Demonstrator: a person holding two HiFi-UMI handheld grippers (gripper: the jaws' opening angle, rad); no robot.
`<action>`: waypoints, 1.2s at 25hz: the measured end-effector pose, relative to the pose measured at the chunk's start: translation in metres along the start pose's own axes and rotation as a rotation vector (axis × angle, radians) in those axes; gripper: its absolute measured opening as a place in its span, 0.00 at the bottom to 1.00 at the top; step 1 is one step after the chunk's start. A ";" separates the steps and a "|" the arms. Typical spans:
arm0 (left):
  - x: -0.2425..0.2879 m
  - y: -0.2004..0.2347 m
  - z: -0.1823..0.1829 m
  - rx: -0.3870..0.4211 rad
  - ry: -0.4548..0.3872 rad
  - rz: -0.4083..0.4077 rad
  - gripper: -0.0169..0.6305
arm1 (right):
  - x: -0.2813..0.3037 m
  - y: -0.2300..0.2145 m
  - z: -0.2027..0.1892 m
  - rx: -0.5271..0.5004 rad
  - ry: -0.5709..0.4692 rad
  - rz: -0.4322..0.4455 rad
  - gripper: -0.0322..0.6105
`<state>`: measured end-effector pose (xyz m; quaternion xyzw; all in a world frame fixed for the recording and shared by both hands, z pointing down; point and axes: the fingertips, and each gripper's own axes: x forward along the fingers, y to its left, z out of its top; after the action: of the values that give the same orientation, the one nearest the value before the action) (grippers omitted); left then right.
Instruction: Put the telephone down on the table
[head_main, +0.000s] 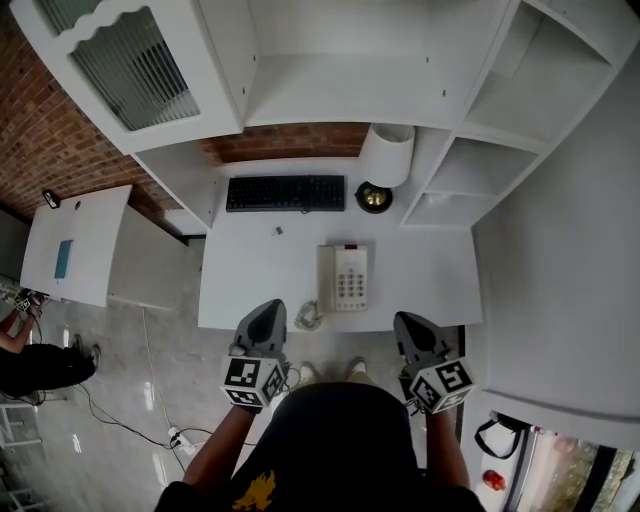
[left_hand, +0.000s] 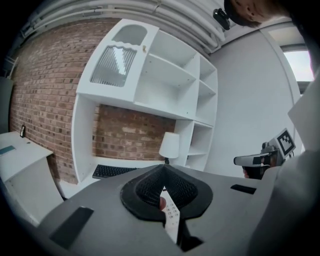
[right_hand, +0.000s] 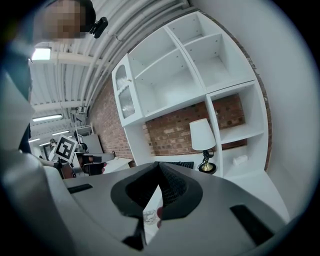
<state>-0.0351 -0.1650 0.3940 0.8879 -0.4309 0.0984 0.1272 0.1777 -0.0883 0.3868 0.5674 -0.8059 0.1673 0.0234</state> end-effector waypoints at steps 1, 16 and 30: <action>0.000 0.002 0.001 -0.004 -0.001 0.000 0.05 | 0.000 0.002 0.000 0.002 0.004 0.006 0.05; -0.004 0.001 -0.007 -0.019 0.011 -0.058 0.05 | -0.010 0.001 0.000 -0.006 0.028 -0.039 0.05; -0.002 -0.006 -0.007 -0.022 0.033 -0.083 0.05 | -0.012 -0.003 -0.001 -0.019 0.044 -0.048 0.05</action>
<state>-0.0323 -0.1578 0.3988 0.9019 -0.3924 0.1030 0.1483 0.1849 -0.0782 0.3854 0.5824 -0.7930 0.1715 0.0506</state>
